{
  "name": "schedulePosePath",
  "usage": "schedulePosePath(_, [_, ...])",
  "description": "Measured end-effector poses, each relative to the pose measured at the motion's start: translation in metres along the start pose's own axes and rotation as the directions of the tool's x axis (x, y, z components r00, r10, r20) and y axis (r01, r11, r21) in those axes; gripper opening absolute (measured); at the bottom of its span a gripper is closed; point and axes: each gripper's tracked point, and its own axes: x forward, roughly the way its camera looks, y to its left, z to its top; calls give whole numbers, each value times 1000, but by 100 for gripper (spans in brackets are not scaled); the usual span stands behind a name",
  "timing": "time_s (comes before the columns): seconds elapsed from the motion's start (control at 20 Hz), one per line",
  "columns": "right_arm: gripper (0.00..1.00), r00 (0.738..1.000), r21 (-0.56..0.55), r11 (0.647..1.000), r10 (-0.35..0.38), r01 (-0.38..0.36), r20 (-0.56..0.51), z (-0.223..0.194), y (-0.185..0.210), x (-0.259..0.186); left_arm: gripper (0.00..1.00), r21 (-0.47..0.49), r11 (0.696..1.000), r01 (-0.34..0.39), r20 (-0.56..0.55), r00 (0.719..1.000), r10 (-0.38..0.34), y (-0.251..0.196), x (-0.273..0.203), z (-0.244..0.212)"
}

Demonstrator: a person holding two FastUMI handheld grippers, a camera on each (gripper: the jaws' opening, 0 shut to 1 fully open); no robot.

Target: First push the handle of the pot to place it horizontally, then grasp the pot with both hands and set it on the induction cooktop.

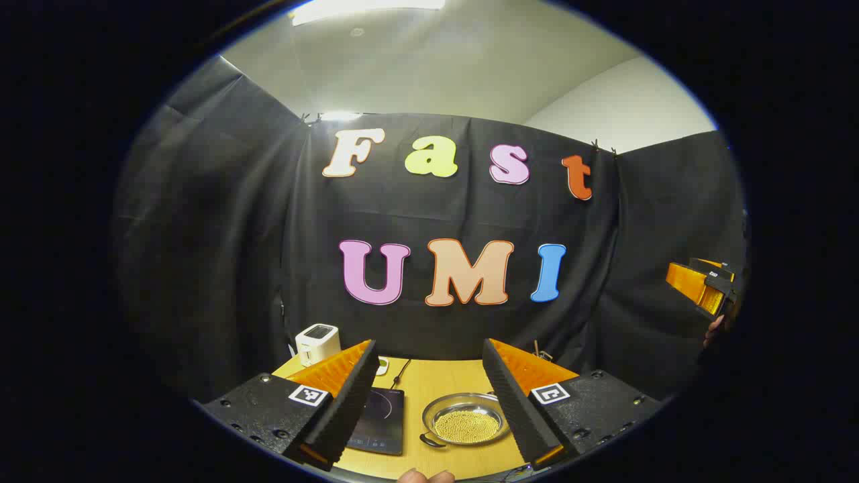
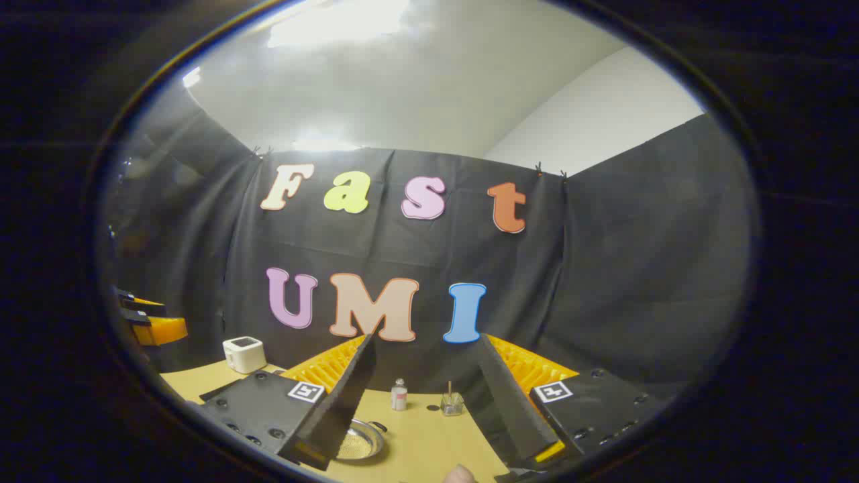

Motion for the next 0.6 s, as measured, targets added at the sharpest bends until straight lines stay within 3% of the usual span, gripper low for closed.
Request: schedulePosePath(0.6, [96,998,15,998,63,-63,-18,2,10,0,94,14,999,-46,6,999,46,22,-2,0])
